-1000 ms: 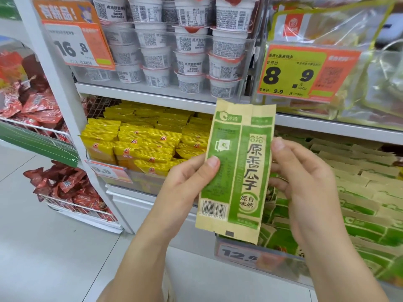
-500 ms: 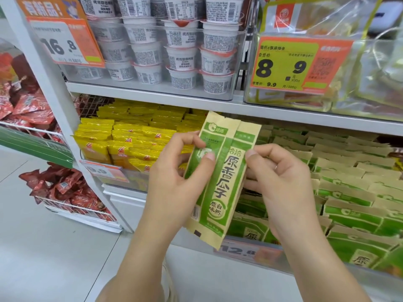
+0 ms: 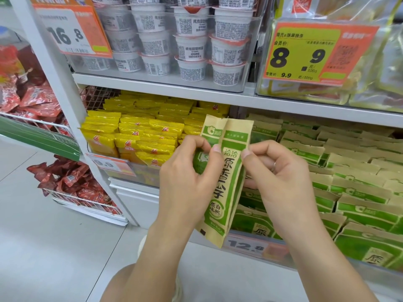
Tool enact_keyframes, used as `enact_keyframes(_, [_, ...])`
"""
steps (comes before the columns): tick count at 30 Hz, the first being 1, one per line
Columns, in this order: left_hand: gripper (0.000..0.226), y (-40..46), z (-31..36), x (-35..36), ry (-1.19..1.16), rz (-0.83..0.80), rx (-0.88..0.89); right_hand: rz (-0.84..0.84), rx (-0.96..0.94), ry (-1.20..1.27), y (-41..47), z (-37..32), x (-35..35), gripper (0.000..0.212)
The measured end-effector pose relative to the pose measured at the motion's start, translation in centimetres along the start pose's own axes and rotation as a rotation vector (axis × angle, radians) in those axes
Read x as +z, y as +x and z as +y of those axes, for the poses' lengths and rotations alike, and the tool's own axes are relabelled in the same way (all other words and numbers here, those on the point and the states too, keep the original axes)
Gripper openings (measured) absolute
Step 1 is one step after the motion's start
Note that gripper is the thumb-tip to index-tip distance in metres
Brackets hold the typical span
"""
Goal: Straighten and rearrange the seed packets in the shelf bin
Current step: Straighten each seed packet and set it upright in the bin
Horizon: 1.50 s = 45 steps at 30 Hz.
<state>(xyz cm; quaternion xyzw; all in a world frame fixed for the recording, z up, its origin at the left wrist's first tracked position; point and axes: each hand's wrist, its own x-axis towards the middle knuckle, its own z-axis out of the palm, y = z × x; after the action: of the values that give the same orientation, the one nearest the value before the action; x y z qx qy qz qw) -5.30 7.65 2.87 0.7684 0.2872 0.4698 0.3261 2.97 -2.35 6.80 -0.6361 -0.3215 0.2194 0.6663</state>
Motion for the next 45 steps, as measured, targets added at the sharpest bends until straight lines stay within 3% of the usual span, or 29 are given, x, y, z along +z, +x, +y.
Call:
enact_keyframes(13, [0.017, 0.1, -0.3, 0.1, -0.088, -0.016, -0.034, -0.021, 0.026, 0.04, 0.0, -0.2, 0.0, 0.01])
enact_keyframes(20, [0.028, 0.5, 0.3, -0.1, -0.517, -0.15, -0.234, -0.091, 0.082, 0.118, 0.1, -0.1, -0.2, 0.021])
enact_keyframes(24, [0.045, 0.4, 0.3, -0.5, -0.594, -0.252, -0.196, -0.103, 0.078, 0.124, 0.2, -0.1, -0.2, 0.022])
enact_keyframes(27, [0.044, 0.5, 0.1, -0.6, -0.596, -0.278, -0.193, -0.104, 0.079, 0.132, 0.1, -0.1, -0.1, 0.022])
enact_keyframes(35, [0.058, 0.5, 0.1, -0.4, -0.597, -0.233, -0.162, -0.102, 0.11, 0.164, 0.2, -0.1, -0.1, 0.012])
enact_keyframes(40, [0.049, 0.4, 0.2, -0.3, -0.561, -0.214, -0.214, -0.109, 0.112, 0.142, 0.2, 0.0, -0.2, 0.013])
enact_keyframes(42, [0.04, 0.5, 0.3, -0.4, -0.579, -0.148, -0.264, -0.134, 0.104, 0.11, 0.0, -0.1, -0.1, 0.019])
enact_keyframes(45, [0.057, 0.9, 0.1, -0.7, -0.662, -0.002, -0.381, -0.209, 0.095, 0.025, -0.2, 0.0, 0.2, 0.033])
